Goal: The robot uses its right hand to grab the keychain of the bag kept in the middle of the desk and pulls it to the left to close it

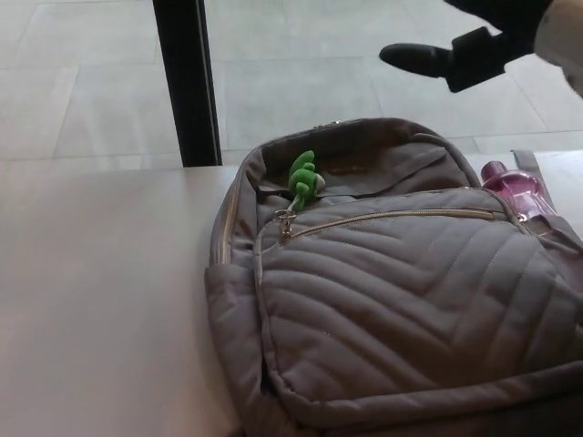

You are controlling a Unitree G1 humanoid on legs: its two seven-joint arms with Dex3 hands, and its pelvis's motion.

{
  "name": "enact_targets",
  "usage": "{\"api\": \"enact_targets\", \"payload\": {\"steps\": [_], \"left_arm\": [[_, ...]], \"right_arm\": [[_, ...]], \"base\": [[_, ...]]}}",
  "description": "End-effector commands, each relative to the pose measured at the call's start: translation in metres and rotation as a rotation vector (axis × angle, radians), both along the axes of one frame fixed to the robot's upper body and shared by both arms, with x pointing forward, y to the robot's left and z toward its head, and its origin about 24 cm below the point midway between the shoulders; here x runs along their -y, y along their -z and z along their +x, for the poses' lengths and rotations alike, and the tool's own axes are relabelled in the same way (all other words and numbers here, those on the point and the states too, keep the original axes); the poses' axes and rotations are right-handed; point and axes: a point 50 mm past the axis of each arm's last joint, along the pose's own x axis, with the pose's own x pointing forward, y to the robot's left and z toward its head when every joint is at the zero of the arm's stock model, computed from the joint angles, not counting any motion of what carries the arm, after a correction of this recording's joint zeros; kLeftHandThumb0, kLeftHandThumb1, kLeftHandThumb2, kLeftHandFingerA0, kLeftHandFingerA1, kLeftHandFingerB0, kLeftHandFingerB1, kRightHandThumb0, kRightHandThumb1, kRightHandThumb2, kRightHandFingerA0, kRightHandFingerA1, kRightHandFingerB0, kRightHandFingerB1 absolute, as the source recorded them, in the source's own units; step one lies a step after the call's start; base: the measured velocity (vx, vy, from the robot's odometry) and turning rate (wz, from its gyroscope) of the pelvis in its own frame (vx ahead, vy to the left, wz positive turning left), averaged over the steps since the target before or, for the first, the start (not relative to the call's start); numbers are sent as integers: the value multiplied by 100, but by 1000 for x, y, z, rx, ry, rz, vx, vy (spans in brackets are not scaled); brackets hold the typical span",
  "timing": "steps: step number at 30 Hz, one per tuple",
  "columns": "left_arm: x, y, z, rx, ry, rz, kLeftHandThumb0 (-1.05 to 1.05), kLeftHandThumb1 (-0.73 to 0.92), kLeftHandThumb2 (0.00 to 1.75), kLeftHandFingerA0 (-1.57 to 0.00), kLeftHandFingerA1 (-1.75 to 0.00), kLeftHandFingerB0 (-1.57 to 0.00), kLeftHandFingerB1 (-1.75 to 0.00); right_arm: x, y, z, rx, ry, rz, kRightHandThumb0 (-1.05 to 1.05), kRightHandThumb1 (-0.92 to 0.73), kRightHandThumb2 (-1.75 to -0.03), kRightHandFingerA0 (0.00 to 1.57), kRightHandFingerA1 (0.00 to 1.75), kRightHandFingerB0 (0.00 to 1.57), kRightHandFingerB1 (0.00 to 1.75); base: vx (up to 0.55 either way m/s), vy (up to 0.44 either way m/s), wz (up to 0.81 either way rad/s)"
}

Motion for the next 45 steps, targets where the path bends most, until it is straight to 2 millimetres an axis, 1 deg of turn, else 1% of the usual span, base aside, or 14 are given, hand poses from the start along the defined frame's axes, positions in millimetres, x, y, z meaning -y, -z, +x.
{"api": "enact_targets", "payload": {"steps": [1, 8, 14, 24, 28, 37, 45], "left_arm": [[-16, -7, -12, -16, 0, 45, -105, 51, 99, -80, -118, -67, -108], [-20, -7, -25, -36, -8, 45, -105, 51, 99, -80, -118, -67, -108], [-20, -7, -26, -38, -16, 37, -105, 51, 99, -80, -118, -67, -108], [-18, -5, -27, -43, -21, 27, -105, 51, 99, -80, -118, -67, -108], [-24, -8, -29, -44, -29, 38, -105, 51, 99, -80, -118, -67, -108], [-24, -7, -31, -46, -35, 36, -105, 51, 99, -80, -118, -67, -108], [-31, -10, -36, -52, -45, 45, -105, 51, 99, -80, -118, -67, -108]], "right_arm": [[-5, -8, -9, -50, -84, -15, -105, -91, -68, 0, 0, 0, 0], [-13, -2, -11, -70, -99, -17, -105, -91, -68, 0, 0, 0, 0], [-19, -4, -11, -71, -104, -25, -105, -91, -68, 0, 0, 0, 0], [-23, -4, -11, -74, -105, -35, -105, -91, -68, 0, 0, 0, 0], [-26, -1, -9, -77, -111, -25, -105, -91, -68, 0, 0, 0, 0], [-29, -1, -8, -80, -117, -26, -105, -91, -68, 0, 0, 0, 0], [-35, 2, -7, -85, -127, -18, -105, -91, -68, 0, 0, 0, 0]], "base": [[0, 0, 0], [0, 0, 0], [0, 0, 0], [0, 0, 0], [0, 0, 0], [0, 0, 0], [0, 0, 0]]}}
